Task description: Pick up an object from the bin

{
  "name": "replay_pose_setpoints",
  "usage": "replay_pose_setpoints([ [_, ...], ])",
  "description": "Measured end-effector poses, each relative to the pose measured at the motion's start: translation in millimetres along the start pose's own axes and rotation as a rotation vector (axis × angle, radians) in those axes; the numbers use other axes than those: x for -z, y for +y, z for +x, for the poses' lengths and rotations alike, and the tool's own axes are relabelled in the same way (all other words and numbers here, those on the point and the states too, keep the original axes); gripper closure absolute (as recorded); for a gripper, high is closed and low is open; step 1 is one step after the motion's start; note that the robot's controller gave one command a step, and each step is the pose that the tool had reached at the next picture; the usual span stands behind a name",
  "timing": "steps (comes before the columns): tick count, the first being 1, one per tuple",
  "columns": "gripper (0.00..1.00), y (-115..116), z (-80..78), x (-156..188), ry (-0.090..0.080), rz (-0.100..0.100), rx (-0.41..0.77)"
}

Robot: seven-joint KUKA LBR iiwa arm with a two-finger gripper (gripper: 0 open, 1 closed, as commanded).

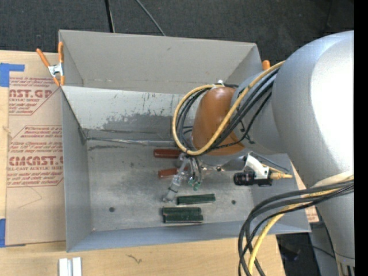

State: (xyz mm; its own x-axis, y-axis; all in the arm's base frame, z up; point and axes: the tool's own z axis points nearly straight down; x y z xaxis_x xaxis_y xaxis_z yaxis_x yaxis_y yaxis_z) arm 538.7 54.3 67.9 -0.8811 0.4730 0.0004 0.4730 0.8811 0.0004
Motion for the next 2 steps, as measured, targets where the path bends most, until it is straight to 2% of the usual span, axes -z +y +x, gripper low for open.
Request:
replay_pose_setpoints([
  [1,1.00,0.3,-0.4,0.9,-0.001,-0.001,0.000],
  [2,1.00,1.2,-1.2,42.2,-0.003,-0.002,0.000],
])
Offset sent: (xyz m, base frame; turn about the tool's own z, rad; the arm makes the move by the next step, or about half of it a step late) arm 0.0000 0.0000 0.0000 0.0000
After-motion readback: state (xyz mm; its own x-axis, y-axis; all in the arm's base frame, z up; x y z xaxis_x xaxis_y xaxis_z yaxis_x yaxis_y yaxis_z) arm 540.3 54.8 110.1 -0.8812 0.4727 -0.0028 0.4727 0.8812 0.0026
